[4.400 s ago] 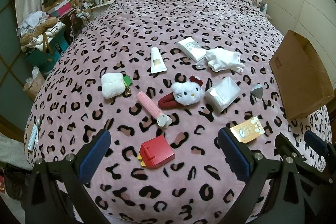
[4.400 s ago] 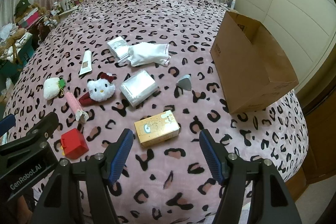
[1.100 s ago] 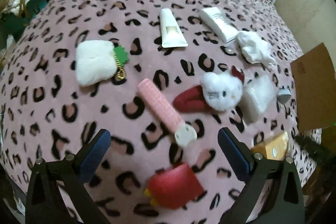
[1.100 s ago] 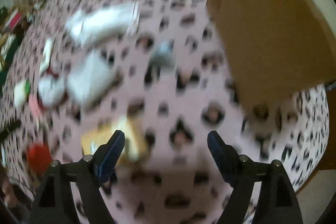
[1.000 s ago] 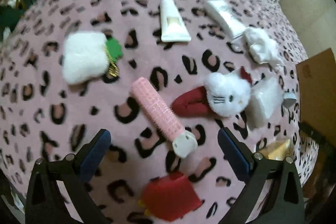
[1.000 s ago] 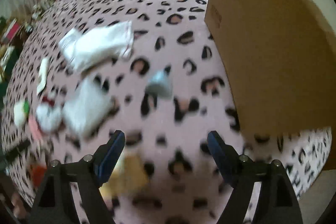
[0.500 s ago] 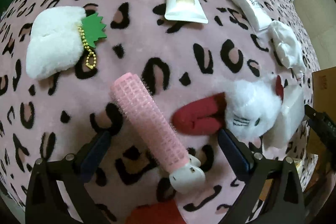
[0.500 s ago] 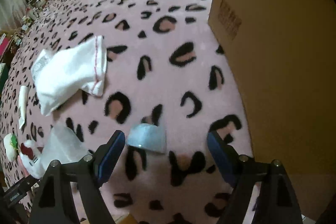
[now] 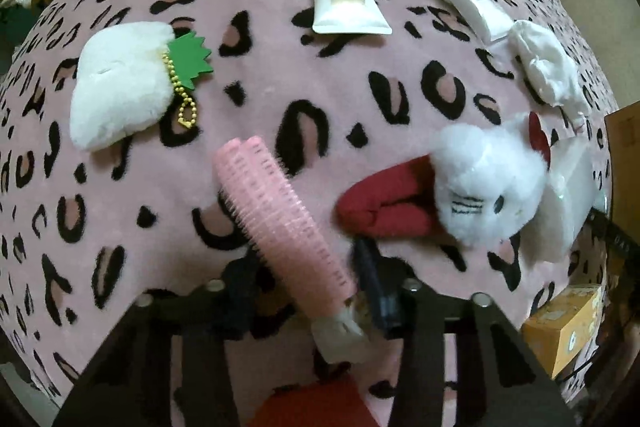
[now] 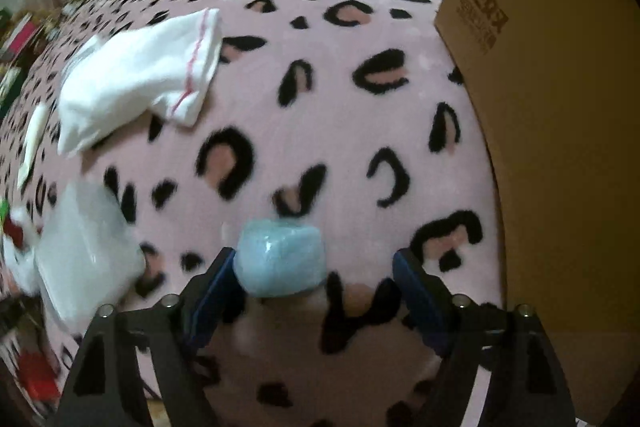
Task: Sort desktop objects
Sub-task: 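Grasp the light blue block with the right tool while the left tool grasps the pink hair roller, then lift and carry the blue block and pink roller toward the cardboard box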
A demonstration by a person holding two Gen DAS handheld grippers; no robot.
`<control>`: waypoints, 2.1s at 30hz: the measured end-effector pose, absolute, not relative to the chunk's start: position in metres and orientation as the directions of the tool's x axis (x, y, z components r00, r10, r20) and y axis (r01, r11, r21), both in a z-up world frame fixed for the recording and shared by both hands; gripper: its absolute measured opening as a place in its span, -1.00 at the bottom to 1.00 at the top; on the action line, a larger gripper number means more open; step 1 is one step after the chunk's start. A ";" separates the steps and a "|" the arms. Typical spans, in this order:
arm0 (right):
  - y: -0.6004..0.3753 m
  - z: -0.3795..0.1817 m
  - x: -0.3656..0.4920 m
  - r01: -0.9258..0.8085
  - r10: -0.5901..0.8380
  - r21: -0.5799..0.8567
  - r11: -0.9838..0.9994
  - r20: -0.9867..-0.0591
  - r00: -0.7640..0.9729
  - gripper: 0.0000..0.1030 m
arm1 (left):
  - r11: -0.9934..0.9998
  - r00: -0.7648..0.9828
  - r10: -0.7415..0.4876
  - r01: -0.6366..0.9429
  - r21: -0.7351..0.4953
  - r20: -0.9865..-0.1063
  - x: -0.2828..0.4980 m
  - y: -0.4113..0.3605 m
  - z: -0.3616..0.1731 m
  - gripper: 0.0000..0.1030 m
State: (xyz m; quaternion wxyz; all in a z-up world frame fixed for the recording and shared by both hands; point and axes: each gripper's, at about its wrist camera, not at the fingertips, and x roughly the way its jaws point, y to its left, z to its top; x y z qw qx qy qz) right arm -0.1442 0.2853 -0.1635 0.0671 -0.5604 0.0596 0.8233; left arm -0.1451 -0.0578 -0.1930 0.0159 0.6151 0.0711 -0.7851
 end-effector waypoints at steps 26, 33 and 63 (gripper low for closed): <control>0.257 -0.085 -0.097 -0.091 -0.061 0.134 -0.987 -0.826 -0.561 -0.16 | -0.983 -0.330 0.094 0.120 -0.140 -0.939 -0.144 -0.073 -0.150 -0.46; 0.200 -0.055 -0.096 -0.006 -0.132 0.170 -0.985 -0.790 -0.599 -0.16 | -0.990 -0.377 0.078 0.077 -0.115 -0.923 -0.115 -0.070 -0.111 -0.46; 0.147 -0.004 -0.028 0.034 -0.168 0.189 -0.981 -0.756 -0.633 -0.16 | -1.000 -0.504 0.001 -0.014 0.006 -0.864 -0.053 -0.035 -0.015 -0.46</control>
